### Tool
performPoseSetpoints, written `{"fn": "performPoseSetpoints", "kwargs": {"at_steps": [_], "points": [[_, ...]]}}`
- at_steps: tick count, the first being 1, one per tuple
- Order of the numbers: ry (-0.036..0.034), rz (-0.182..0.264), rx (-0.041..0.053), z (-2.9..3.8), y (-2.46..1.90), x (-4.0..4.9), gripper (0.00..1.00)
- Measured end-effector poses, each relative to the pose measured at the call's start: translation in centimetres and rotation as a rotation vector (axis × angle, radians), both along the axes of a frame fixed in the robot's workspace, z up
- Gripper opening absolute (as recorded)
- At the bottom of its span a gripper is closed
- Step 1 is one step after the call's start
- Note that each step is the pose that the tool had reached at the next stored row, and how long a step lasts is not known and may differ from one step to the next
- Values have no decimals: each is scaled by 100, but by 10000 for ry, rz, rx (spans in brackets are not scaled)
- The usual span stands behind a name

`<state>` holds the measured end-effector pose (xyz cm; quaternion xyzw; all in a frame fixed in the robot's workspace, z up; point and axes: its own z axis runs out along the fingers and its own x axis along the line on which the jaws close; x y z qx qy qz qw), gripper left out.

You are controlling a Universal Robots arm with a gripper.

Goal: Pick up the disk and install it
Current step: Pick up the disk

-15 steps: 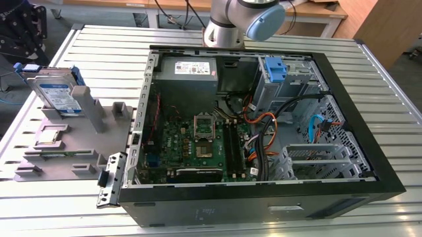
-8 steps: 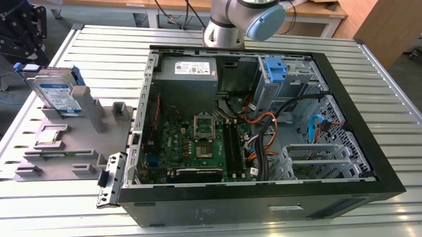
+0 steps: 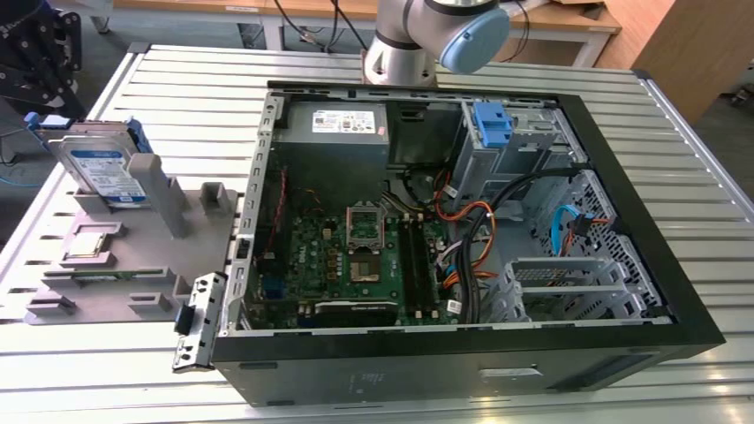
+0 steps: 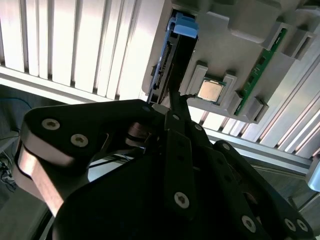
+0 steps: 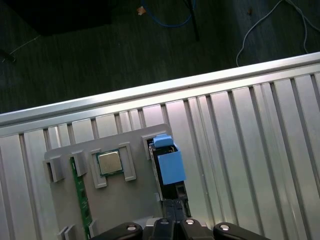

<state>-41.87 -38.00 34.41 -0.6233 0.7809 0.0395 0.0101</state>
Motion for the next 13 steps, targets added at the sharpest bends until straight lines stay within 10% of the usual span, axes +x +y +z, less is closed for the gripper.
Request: {"fn": "performPoseSetpoints", "kwargs": {"at_steps": [13], "points": [[3,1,41,-34,0,1,11]]}}
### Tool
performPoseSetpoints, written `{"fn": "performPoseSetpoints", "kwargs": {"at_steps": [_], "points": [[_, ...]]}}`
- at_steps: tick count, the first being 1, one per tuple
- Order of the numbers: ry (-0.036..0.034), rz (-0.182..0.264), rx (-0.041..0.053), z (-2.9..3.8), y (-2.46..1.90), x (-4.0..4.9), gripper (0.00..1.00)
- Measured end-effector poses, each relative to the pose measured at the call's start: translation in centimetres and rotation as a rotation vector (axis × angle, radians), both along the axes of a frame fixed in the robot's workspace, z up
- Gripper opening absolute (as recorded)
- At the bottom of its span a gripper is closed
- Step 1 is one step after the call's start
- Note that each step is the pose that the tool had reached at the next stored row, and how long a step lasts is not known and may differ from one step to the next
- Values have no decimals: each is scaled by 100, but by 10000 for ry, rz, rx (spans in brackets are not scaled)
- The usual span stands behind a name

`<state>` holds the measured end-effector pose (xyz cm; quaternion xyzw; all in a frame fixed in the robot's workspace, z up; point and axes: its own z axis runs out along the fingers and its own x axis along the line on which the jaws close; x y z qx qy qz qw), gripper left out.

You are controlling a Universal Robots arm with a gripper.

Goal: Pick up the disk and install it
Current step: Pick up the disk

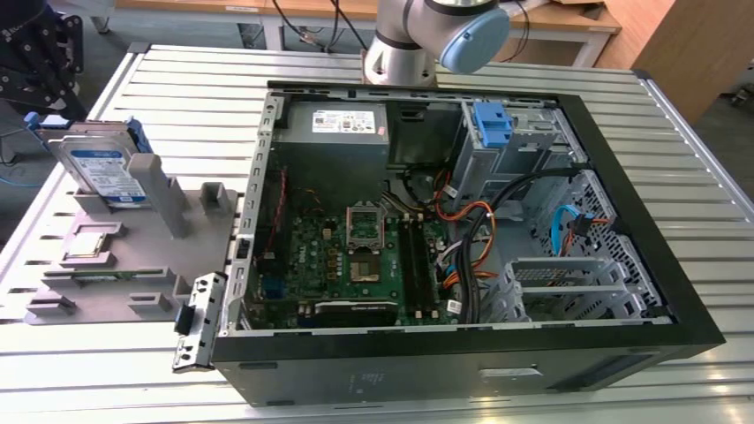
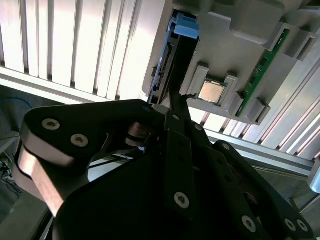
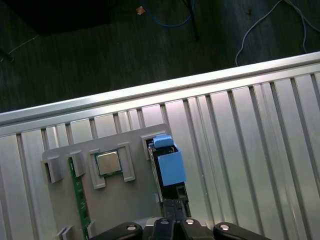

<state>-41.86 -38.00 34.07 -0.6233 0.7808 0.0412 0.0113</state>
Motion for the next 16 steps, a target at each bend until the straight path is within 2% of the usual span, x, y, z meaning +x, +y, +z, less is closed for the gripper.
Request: {"fn": "performPoseSetpoints", "kwargs": {"at_steps": [16], "points": [[-6,80,0,-8,0,6,11]]}}
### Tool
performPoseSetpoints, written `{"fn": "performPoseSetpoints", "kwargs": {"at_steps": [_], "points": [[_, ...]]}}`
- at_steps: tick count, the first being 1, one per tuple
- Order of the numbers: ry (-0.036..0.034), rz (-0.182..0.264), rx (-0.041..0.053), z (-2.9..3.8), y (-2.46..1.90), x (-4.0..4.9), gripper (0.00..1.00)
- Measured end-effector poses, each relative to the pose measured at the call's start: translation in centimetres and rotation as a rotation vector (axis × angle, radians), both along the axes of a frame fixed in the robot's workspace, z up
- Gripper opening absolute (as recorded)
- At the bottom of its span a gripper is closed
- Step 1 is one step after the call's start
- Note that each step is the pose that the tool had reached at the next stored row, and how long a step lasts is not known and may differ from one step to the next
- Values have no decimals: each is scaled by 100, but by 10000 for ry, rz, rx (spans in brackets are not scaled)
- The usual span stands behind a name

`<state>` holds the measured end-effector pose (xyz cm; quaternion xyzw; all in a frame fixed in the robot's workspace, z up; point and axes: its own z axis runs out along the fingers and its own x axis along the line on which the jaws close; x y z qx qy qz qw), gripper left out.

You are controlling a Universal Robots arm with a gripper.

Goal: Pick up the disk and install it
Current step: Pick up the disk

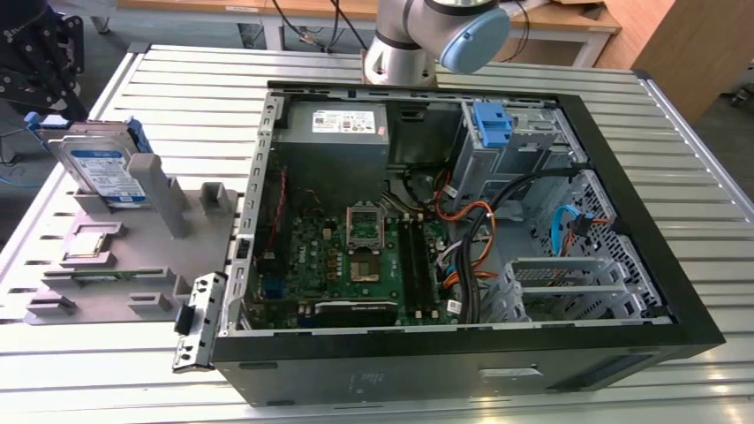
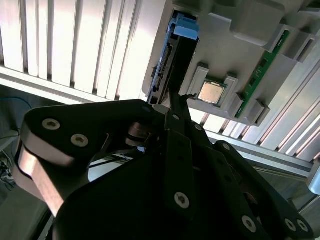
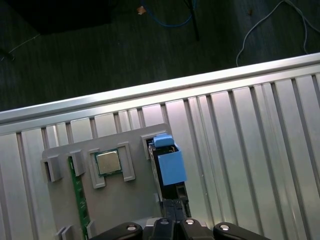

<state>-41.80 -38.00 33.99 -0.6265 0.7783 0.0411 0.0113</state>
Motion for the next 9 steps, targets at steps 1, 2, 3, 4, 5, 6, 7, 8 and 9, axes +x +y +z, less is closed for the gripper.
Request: {"fn": "performPoseSetpoints", "kwargs": {"at_steps": [1,2,3,4,5,6,7,8,9], "points": [[0,10,0,-1,0,0,11],[-1,23,0,-2,0,0,11],[-3,37,0,-4,0,0,11],[-4,48,0,-5,0,0,11],[-4,55,0,-6,0,0,11],[-4,60,0,-7,0,0,11],[-4,63,0,-7,0,0,11],[-4,64,0,-7,0,0,11],[-5,64,0,-7,0,0,11]]}}
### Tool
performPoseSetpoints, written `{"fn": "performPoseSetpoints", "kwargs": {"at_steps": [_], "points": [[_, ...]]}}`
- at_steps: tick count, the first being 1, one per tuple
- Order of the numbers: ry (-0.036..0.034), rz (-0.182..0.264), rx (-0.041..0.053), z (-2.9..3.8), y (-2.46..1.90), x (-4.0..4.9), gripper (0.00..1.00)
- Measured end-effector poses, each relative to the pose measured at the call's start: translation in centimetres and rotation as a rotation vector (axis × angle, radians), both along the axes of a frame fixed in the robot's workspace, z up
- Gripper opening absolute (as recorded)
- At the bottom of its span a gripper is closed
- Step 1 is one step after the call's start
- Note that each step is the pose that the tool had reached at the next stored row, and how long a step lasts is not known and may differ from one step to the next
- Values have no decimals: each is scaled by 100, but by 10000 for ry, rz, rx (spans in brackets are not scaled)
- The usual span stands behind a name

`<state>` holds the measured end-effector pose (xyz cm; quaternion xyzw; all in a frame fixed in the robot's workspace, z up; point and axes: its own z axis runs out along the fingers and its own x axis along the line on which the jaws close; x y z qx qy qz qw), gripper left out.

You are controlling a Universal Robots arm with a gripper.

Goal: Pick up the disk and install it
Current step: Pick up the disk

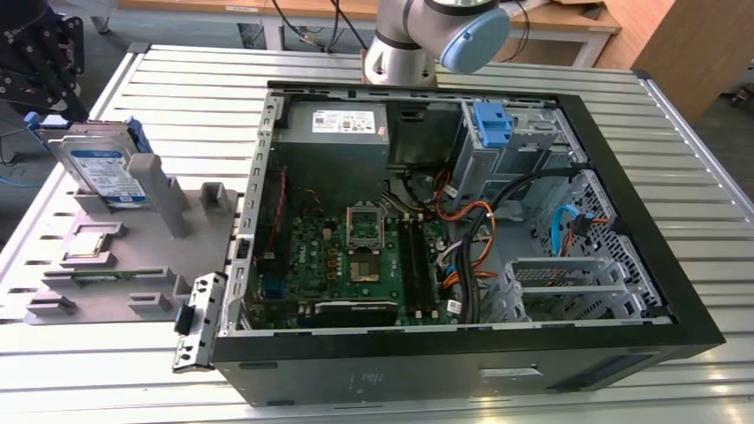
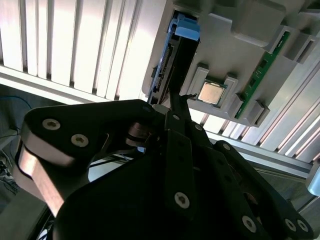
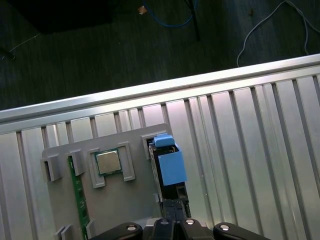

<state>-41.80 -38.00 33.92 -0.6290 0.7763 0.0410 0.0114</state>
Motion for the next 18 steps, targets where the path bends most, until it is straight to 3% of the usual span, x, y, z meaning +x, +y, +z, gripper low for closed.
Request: {"fn": "performPoseSetpoints", "kwargs": {"at_steps": [11,13,15,16,18], "points": [[0,2,0,0,0,0,11],[0,2,0,0,0,0,17],[0,2,1,0,0,0,29],[0,2,0,0,0,0,29],[0,2,0,0,0,0,41]]}}
